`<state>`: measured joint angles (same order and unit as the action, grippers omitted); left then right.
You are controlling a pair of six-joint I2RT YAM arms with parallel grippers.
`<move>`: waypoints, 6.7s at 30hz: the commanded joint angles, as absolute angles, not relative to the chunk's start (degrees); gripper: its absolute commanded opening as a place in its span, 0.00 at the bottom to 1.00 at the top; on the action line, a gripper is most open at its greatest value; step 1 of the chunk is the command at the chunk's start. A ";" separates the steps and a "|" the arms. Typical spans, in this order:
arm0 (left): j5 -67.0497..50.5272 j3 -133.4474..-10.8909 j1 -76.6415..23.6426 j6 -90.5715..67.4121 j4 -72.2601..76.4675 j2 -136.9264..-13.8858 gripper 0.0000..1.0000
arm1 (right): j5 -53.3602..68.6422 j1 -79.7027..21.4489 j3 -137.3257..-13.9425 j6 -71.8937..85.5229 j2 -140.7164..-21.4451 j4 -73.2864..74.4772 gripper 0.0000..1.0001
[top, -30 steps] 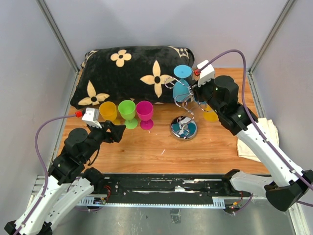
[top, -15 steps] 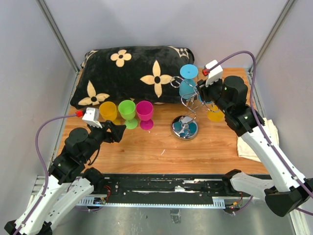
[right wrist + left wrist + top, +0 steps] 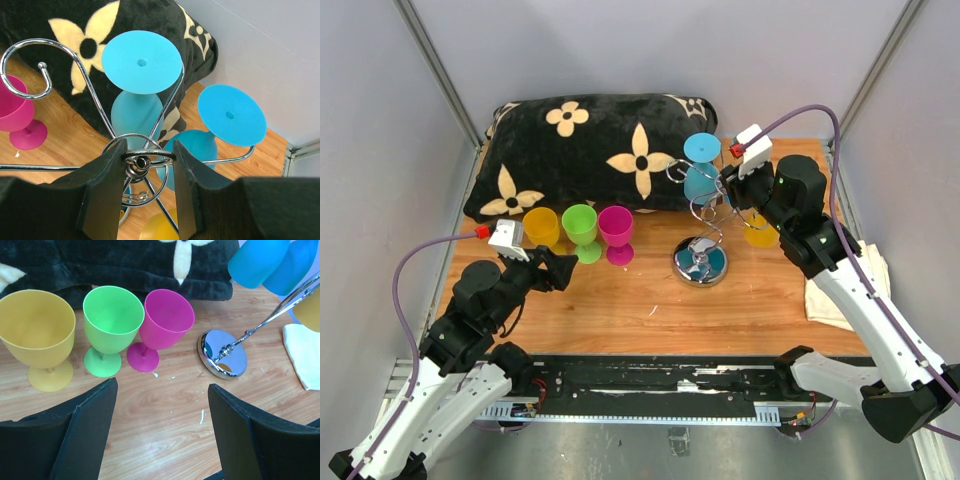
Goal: Place the wine glass upside down on the wine glass rack
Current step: Adjust the wine rack at the center of the board, then pick up the wine glass at the center of the board.
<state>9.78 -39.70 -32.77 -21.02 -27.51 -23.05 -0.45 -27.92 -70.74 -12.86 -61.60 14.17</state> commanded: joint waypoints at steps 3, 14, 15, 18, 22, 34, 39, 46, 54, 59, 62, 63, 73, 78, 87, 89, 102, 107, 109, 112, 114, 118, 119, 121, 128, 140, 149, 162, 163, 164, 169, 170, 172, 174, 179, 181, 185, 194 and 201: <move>10.24 -39.35 -33.18 -20.74 -26.01 -23.06 0.78 | -0.52 -26.59 -75.37 -15.83 -58.73 4.27 0.01; 10.20 -39.36 -33.14 -20.67 -26.00 -22.99 0.78 | -1.10 -25.62 -76.83 -16.87 -58.25 4.53 0.01; 10.20 -39.30 -33.16 -20.70 -25.99 -23.01 0.78 | -0.87 -25.46 -76.96 -16.82 -58.19 4.49 0.01; 10.20 -39.31 -33.14 -20.73 -26.01 -22.99 0.78 | -0.37 -25.15 -77.48 -16.87 -58.11 4.64 0.01; 10.20 -39.24 -33.16 -20.68 -26.00 -22.94 0.78 | -0.39 -24.89 -77.91 -17.01 -57.84 4.89 0.01; 10.10 -39.32 -33.07 -20.69 -25.94 -23.27 0.78 | 0.76 -22.11 -75.95 -17.06 -56.17 5.50 0.01; 10.10 -39.36 -33.12 -20.72 -25.96 -23.37 0.78 | 2.59 -20.88 -73.31 -17.03 -55.22 4.76 0.01; 10.01 -39.27 -33.11 -20.69 -25.95 -23.29 0.78 | 4.29 -20.59 -69.72 -16.49 -53.95 3.53 0.01; 9.95 -39.25 -33.13 -20.65 -25.94 -23.29 0.78 | 4.78 -20.39 -67.55 -15.75 -52.76 3.68 0.01; 9.93 -39.26 -33.13 -20.63 -25.86 -23.29 0.78 | 5.85 -20.44 -67.52 -15.00 -52.65 5.30 0.22; 9.93 -39.25 -33.07 -20.64 -25.93 -23.21 0.78 | 6.16 -20.39 -67.38 -14.18 -52.48 5.78 0.33; 9.93 -39.28 -33.18 -20.65 -25.95 -23.16 0.78 | 6.15 -20.39 -67.29 -13.75 -52.47 5.81 0.41; 10.13 -39.14 -33.11 -20.67 -25.94 -22.52 0.78 | 4.66 -20.46 -68.30 -11.99 -50.55 7.49 0.71; 10.05 -39.34 -33.14 -20.80 -25.94 -22.65 0.78 | 5.10 -20.40 -70.81 -9.84 -47.94 12.70 0.77; 10.81 -40.14 -33.08 -21.47 -26.67 -23.61 0.79 | -1.50 -20.39 -71.97 -2.63 -38.03 26.06 0.84; 10.74 -40.54 -33.17 -21.49 -26.87 -24.17 0.79 | -2.32 -20.42 -71.77 -0.77 -35.53 30.09 0.84; 11.51 -42.73 -33.13 -22.18 -28.46 -27.47 0.81 | 1.82 -20.44 -69.50 8.06 -23.37 51.38 0.85; 11.51 -44.96 -33.12 -22.20 -30.08 -30.90 0.85 | 4.74 -19.92 -67.06 9.42 -21.87 56.76 0.85; 11.60 -45.61 -33.13 -22.05 -30.56 -32.29 0.86 | 8.51 -17.98 -65.43 8.84 -22.21 58.43 0.87; 12.05 -46.02 -33.13 -21.97 -30.93 -33.36 0.88 | 15.76 -12.13 -63.36 6.68 -21.19 58.91 0.91; 12.36 -45.86 -33.09 -21.92 -30.92 -33.48 0.89 | 18.79 -9.34 -62.67 6.36 -20.15 59.00 0.92; 12.83 -45.62 -33.14 -21.81 -30.68 -33.85 0.89 | 20.07 -8.69 -60.74 7.81 -18.43 57.76 0.94; 12.79 -45.54 -33.16 -21.88 -30.72 -34.03 0.89 | 20.67 -8.74 -60.51 7.89 -18.48 57.44 0.94; 12.62 -45.53 -33.13 -21.82 -30.61 -34.42 0.90 | 22.17 -9.88 -59.86 8.28 -19.13 56.59 0.94; 12.74 -45.65 -33.13 -21.75 -30.59 -34.28 0.90 | 21.40 -22.18 -59.29 3.93 -21.31 55.42 0.96; 13.27 -44.58 -33.08 -22.70 -30.21 -34.01 0.90 | 23.91 -27.10 -55.31 4.77 -23.01 47.23 0.97; 14.25 -44.08 -33.14 -21.97 -29.51 -33.78 0.90 | 19.46 -35.98 -56.22 1.69 -29.38 43.34 0.99; 16.14 -43.08 -33.06 -20.44 -29.07 -29.83 0.90 | -20.58 -77.24 -54.37 1.36 -43.26 30.58 0.99; 15.88 -43.07 -33.08 -20.24 -28.98 -29.46 0.90 | -21.96 -78.76 -54.27 1.32 -45.09 28.70 0.99; 15.73 -42.99 -33.08 -20.10 -28.85 -29.18 0.90 | -23.06 -79.73 -54.43 1.32 -47.34 27.52 0.99; 15.82 -42.92 -33.19 -20.04 -28.86 -28.31 0.90 | -24.78 -80.46 -56.67 3.10 -58.72 23.94 0.99; 15.82 -42.77 -33.18 -19.96 -28.77 -27.97 0.90 | -25.09 -80.50 -57.05 3.23 -60.57 22.99 0.99; 15.90 -42.44 -33.10 -19.85 -28.61 -27.27 0.90 | -28.04 -80.43 -57.73 2.71 -64.68 21.04 0.98; 15.96 -42.06 -33.13 -19.84 -28.29 -26.48 0.90 | -29.74 -80.06 -59.43 2.34 -68.82 20.40 0.99; 16.40 -41.03 -33.15 -19.75 -27.87 -24.71 0.89 | -26.43 -75.53 -64.01 4.36 -77.09 19.42 0.99; 16.66 -40.77 -33.15 -19.92 -27.78 -24.17 0.89 | -24.06 -73.14 -64.98 5.87 -80.19 18.37 0.99; 17.28 -40.24 -33.17 -20.23 -27.75 -23.15 0.90 | -19.77 -68.80 -66.92 7.89 -85.25 16.61 0.98; 18.43 -40.03 -33.13 -20.25 -27.94 -21.89 0.89 | -19.05 -63.46 -67.12 10.58 -91.93 8.15 0.98; 18.72 -39.90 -33.07 -20.30 -27.91 -21.39 0.89 | -18.32 -59.80 -65.00 13.56 -95.09 -1.72 0.98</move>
